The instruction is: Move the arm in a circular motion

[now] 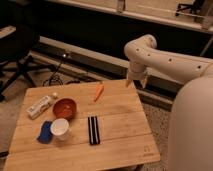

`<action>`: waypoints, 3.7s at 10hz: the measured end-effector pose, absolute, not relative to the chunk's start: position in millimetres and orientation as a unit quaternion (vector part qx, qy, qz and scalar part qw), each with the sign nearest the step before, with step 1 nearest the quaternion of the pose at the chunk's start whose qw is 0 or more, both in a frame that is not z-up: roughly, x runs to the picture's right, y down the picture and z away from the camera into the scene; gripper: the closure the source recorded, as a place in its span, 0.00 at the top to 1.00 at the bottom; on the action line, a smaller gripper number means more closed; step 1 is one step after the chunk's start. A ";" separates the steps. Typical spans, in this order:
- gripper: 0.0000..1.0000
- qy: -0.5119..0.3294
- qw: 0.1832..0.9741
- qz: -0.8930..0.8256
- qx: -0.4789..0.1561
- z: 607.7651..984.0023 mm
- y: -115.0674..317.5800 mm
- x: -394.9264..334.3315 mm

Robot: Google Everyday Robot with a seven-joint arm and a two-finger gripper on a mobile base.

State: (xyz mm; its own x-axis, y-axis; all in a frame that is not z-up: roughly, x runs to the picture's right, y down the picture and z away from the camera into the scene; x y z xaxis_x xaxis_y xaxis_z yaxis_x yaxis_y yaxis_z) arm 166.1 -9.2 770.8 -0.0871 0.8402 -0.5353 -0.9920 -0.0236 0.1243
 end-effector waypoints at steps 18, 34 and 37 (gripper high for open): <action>0.65 0.032 0.883 0.419 -0.209 775.5 -102.9 -188.2; 0.65 0.243 0.797 0.495 -0.247 687.0 99.6 78.9; 0.65 0.185 0.859 0.367 -0.305 637.2 125.5 -37.5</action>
State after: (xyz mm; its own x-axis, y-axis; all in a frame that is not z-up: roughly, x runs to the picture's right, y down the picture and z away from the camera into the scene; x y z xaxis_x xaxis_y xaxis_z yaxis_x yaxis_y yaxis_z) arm -37.5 125.5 637.2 0.6616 0.5182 -0.5420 -0.7441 0.5435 -0.3885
